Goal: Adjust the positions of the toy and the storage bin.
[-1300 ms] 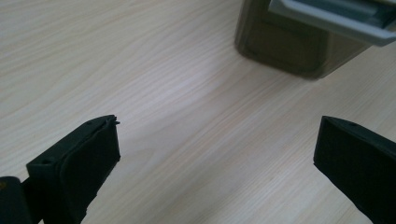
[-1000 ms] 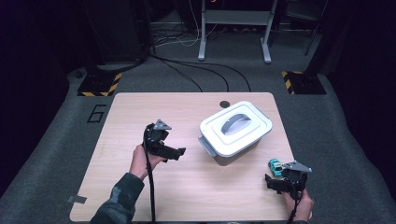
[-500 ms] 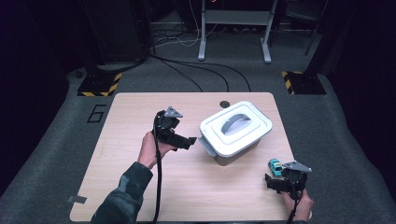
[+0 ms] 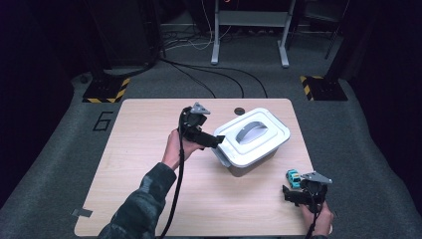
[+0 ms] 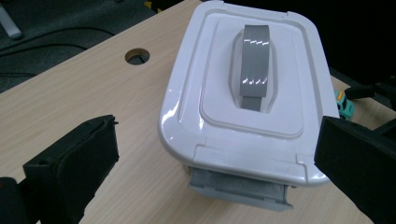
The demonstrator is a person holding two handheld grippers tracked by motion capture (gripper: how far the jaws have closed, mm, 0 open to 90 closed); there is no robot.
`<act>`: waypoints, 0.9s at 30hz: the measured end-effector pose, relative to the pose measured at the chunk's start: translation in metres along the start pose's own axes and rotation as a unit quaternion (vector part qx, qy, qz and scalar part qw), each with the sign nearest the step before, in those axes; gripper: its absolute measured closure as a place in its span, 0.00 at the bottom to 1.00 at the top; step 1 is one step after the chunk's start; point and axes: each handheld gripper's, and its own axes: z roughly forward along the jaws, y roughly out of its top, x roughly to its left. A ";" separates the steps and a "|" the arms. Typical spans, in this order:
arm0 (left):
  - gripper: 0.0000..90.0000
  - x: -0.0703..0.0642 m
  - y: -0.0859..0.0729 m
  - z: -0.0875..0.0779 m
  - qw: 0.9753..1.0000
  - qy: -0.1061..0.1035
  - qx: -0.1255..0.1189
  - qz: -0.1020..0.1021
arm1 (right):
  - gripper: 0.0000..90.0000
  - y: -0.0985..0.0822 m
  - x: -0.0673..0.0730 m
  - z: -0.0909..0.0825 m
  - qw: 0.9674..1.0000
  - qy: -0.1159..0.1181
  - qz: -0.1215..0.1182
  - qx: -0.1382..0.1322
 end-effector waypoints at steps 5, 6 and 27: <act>0.00 -0.007 0.004 0.019 1.000 0.004 0.009 0.007 | 0.00 0.000 0.000 0.000 1.000 0.000 0.000 0.000; 0.00 -0.008 0.005 0.024 1.000 0.007 0.012 0.010 | 0.00 0.000 0.000 0.000 1.000 0.000 0.000 0.000; 0.43 -0.039 0.017 0.098 0.999 -0.007 0.021 0.041 | 0.00 0.000 0.000 0.000 1.000 0.001 -0.001 0.000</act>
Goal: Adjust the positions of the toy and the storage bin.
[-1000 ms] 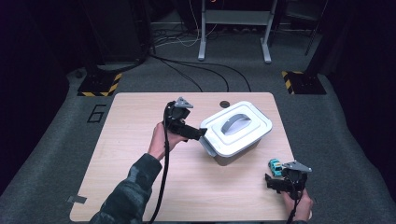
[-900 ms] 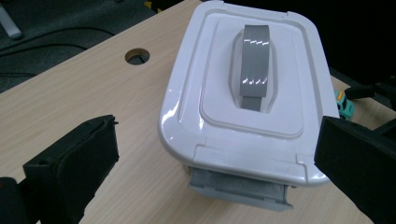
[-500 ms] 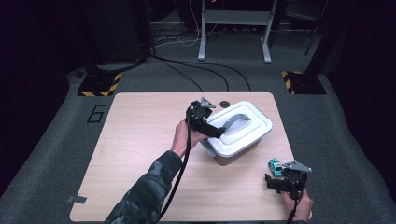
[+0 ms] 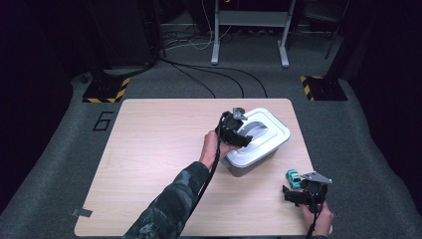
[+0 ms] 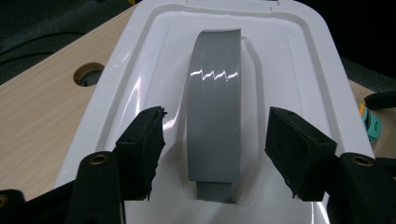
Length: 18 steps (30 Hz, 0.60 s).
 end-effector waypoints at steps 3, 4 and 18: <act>0.57 -0.002 -0.001 0.001 1.000 -0.004 -0.002 0.003 | 0.00 0.000 0.000 0.000 1.000 0.000 -0.001 0.000; 0.61 -0.003 -0.002 0.001 1.000 0.005 -0.004 0.006 | 0.00 0.000 0.000 0.000 1.000 0.000 -0.001 0.000; 0.75 0.003 -0.010 -0.005 1.000 0.009 -0.013 -0.012 | 0.00 0.000 0.000 0.000 1.000 0.000 -0.001 0.000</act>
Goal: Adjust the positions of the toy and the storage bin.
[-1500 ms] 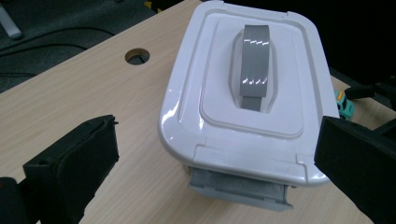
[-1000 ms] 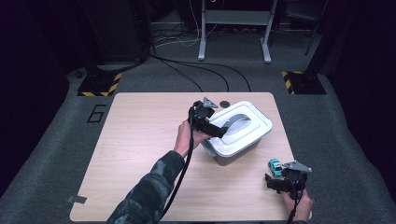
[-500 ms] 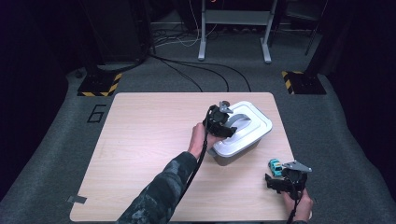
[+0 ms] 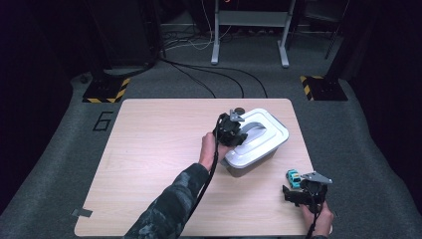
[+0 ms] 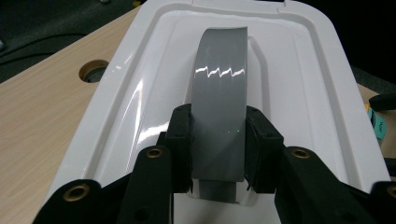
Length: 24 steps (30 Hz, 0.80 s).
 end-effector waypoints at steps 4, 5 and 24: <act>0.75 0.002 -0.004 -0.005 1.000 0.000 -0.002 -0.002 | 0.00 0.000 0.000 0.000 1.000 0.000 0.000 0.000; 0.75 0.003 -0.006 -0.006 1.000 0.000 -0.002 -0.002 | 0.00 0.000 0.000 0.000 1.000 0.000 0.000 0.000; 0.75 0.020 -0.038 -0.043 1.000 0.000 -0.009 -0.012 | 0.00 0.000 0.000 0.000 1.000 0.000 -0.001 0.000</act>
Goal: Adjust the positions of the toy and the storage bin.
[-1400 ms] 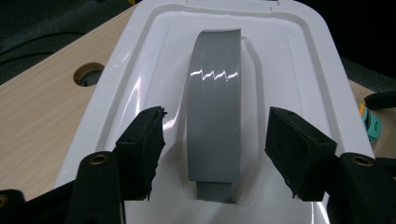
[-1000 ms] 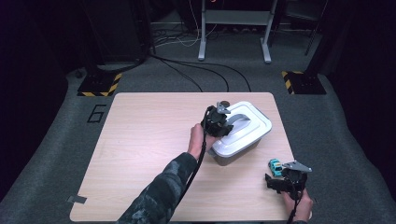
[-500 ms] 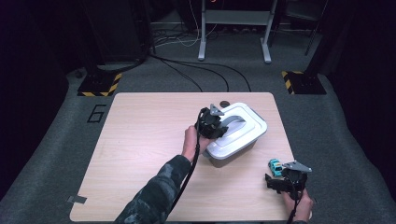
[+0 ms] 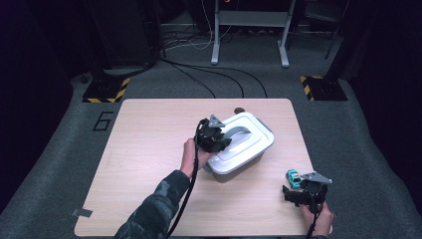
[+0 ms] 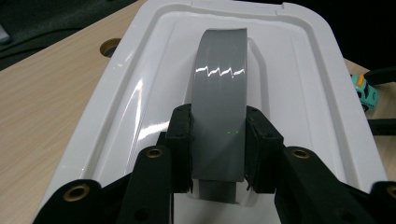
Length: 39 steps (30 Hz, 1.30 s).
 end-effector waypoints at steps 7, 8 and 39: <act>0.75 0.004 -0.011 -0.014 1.000 -0.002 0.000 -0.004 | 0.00 0.000 0.000 0.000 1.000 -0.001 0.001 -0.001; 0.75 0.005 -0.013 -0.016 1.000 -0.001 -0.001 -0.005 | 0.00 0.000 0.000 0.000 1.000 -0.001 0.001 -0.001; 0.75 -0.016 -0.045 -0.056 0.999 0.009 0.001 -0.047 | 0.00 0.000 0.000 0.000 1.000 -0.001 0.001 0.001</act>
